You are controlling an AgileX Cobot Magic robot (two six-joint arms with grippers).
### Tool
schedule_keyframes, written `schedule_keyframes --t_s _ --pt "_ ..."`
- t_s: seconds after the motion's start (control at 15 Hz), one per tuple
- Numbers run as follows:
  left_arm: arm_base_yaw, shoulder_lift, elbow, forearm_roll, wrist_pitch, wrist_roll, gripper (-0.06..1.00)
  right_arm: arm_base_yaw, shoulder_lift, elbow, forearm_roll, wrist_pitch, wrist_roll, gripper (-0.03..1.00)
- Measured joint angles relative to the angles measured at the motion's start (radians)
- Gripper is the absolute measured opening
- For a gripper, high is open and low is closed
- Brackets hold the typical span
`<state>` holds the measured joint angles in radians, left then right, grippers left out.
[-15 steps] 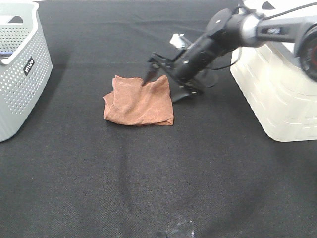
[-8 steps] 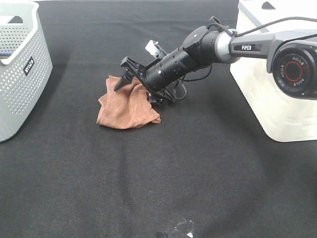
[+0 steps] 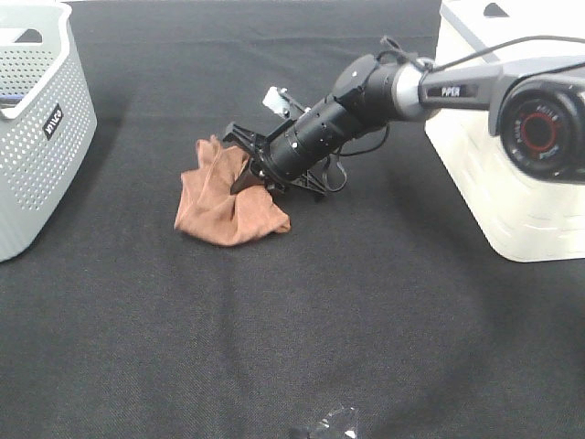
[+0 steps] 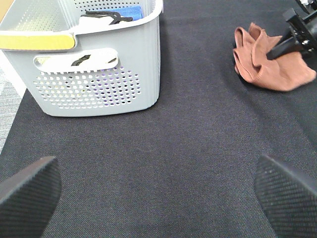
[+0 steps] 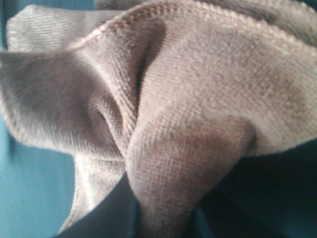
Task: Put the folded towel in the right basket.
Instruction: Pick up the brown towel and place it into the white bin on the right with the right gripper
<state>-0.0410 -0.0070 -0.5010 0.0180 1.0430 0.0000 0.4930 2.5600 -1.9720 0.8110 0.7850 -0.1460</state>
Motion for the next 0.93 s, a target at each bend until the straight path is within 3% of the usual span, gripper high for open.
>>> schedule_keyframes --t_s 0.27,0.47,0.73,0.93 --pt "0.0 0.0 0.0 0.0 0.0 0.0 0.99 -0.016 -0.123 0.006 -0.123 0.106 -0.004 0.2" --pt "0.0 0.0 0.0 0.0 0.0 0.0 0.99 -0.111 -0.338 0.006 -0.175 0.21 -0.004 0.2" --pt "0.0 0.0 0.0 0.0 0.0 0.0 0.99 -0.277 -0.607 0.006 -0.216 0.265 -0.004 0.2" --pt "0.0 0.0 0.0 0.0 0.0 0.0 0.99 -0.482 -0.791 0.006 -0.295 0.265 -0.004 0.2"
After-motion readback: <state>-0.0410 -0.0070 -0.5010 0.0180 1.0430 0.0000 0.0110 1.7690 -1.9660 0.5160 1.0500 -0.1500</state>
